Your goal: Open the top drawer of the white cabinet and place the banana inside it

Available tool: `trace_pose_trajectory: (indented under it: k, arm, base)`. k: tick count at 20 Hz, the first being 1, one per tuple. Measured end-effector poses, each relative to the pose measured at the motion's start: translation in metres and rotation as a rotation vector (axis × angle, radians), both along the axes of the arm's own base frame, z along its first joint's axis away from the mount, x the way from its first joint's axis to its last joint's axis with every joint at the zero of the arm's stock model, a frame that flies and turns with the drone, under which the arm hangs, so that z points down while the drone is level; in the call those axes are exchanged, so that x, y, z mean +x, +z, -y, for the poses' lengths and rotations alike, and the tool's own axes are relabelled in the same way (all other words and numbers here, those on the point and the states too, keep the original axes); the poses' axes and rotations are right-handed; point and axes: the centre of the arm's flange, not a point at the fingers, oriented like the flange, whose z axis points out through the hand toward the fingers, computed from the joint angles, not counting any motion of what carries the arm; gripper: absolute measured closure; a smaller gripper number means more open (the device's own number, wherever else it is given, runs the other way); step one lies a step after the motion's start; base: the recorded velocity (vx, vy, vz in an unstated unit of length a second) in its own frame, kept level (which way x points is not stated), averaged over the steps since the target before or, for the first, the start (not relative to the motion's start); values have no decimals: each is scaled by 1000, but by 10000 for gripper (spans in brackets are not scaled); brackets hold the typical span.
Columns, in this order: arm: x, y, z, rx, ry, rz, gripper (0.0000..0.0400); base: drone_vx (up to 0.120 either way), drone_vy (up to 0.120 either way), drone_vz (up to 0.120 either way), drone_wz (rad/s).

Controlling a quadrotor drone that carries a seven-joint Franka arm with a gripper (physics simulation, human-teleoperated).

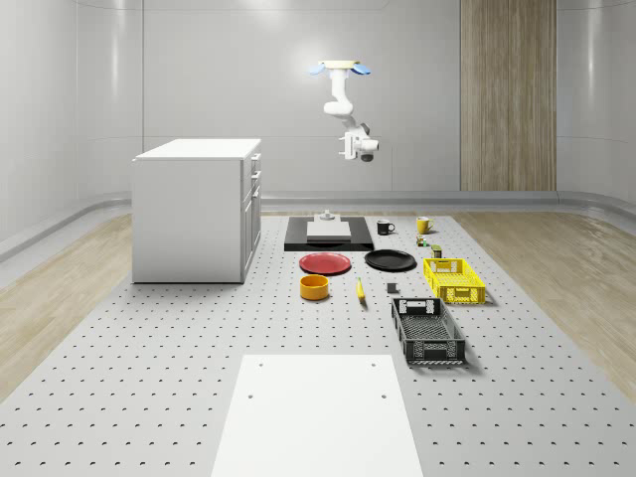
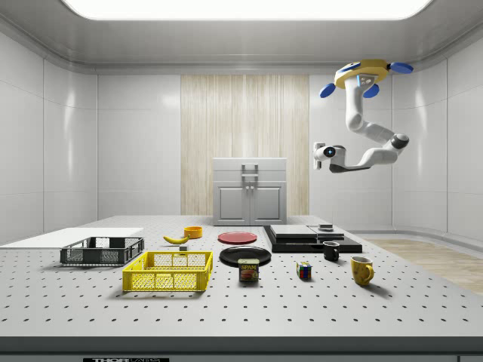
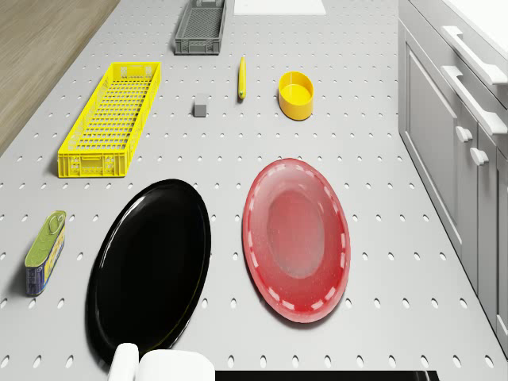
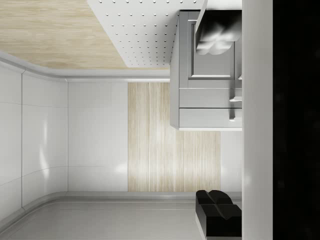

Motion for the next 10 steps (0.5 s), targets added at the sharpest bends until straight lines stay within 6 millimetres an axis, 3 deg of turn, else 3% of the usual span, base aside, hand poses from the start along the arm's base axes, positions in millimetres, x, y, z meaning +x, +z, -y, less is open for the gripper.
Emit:
trace_pose_trajectory:
  k: [10]
  arm:
    - [0,0,0,0,0,0,0]
  base:
    - [120,-120,0,0]
